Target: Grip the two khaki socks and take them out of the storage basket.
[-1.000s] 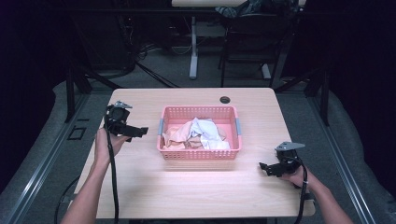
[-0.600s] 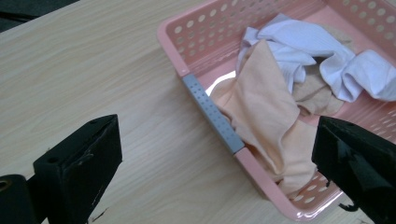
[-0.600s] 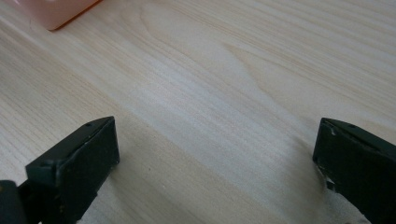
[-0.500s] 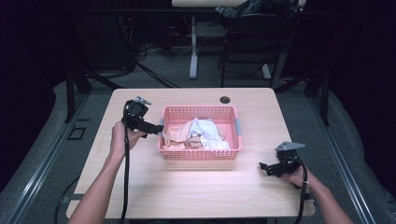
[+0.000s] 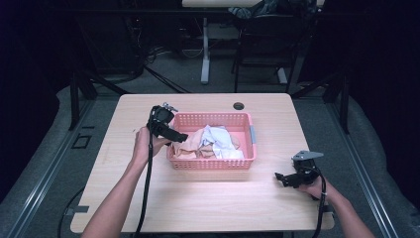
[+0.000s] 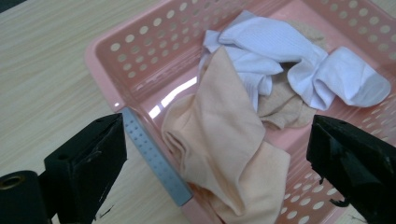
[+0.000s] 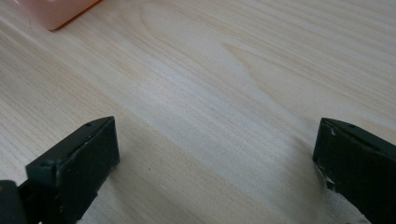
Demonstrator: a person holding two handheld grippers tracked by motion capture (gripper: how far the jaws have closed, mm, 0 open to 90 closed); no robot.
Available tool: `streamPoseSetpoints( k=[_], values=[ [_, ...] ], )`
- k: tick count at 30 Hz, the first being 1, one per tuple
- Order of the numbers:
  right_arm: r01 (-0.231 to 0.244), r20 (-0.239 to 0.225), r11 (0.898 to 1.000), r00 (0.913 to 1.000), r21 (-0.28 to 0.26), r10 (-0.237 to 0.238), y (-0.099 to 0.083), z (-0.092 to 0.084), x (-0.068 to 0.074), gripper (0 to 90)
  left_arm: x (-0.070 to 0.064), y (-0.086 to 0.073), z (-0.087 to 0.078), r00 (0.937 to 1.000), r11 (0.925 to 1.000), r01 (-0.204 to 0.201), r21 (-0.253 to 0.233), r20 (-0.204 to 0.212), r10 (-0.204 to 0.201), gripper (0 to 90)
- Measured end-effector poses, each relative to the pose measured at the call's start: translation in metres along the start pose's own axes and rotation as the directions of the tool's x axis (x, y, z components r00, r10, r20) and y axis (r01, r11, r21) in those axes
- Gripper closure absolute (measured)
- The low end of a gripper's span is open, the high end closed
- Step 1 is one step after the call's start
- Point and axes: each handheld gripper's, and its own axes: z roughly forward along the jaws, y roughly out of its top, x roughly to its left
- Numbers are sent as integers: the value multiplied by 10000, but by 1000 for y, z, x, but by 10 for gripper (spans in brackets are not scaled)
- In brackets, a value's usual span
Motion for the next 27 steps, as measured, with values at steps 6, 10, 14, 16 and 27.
streamPoseSetpoints(
  k=[6, 10, 14, 16, 27],
  values=[
    [5, -6, 10000, 10000, -2, -5, 0, 0, 0, 0, -6, 3, 16, 9997, 9990, -176, 421, 205, 167, 124],
    [12, -32, 10000, 10000, -2, -12, 0, 0, 0, 0, -9, 4, 23, 9992, 9968, -334, 725, 231, 318, 178],
    [15, -33, 10000, 10000, -2, -15, 0, 0, 0, 0, -13, 4, 35, 9990, 9921, -427, 1183, 204, 406, 263],
    [14, -35, 10000, 10000, 0, -14, 0, 0, 0, 0, -14, 4, 40, 9988, 9893, -458, 1388, 225, 431, 280],
    [31, 0, 10000, 10000, 16, -31, 0, 0, 0, 0, -23, 9, 68, 9987, 9693, -510, 2405, 146, 489, 275]
  ],
)
